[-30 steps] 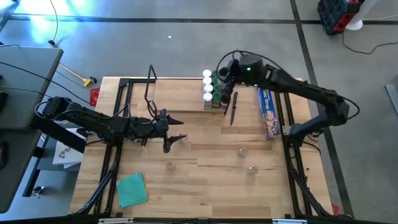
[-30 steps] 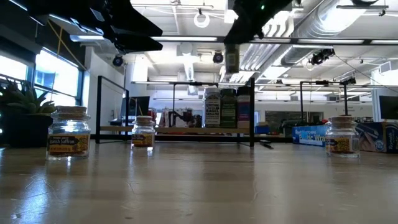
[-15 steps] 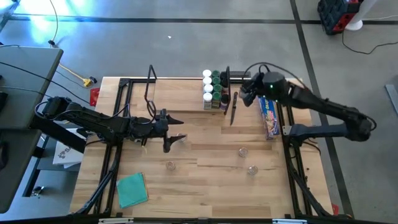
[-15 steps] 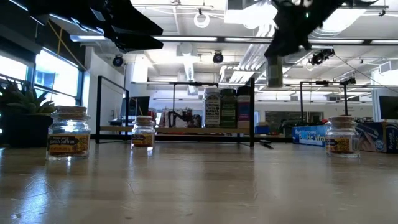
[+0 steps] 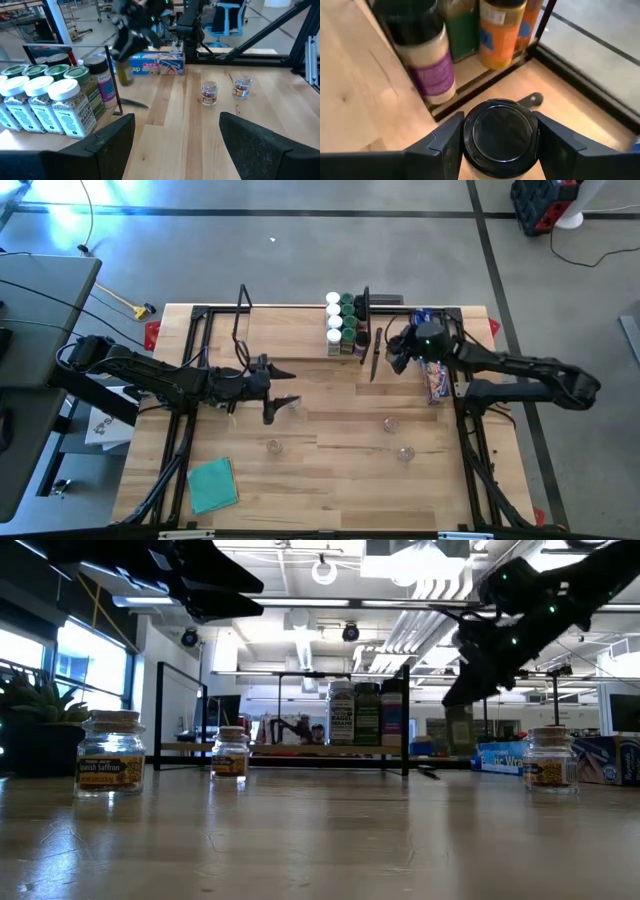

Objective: Shelf spices
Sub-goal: Adjust the black seasoning bottles on the shelf

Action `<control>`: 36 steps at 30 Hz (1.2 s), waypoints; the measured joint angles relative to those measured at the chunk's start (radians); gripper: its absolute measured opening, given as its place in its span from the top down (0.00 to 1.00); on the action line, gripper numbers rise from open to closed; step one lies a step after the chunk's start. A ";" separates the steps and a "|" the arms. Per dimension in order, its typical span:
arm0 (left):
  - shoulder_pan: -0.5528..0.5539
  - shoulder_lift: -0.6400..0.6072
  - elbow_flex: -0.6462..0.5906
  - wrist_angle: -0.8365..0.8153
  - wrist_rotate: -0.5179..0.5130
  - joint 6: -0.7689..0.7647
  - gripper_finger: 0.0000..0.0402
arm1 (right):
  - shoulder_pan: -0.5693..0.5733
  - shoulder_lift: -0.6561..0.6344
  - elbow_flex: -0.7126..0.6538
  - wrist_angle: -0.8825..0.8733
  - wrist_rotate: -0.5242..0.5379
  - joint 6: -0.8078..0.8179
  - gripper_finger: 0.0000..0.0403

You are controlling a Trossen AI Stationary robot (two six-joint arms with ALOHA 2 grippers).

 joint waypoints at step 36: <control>0.002 0.000 0.000 0.012 0.010 -0.011 0.29 | -0.001 0.064 0.053 -0.167 -0.060 -0.127 0.32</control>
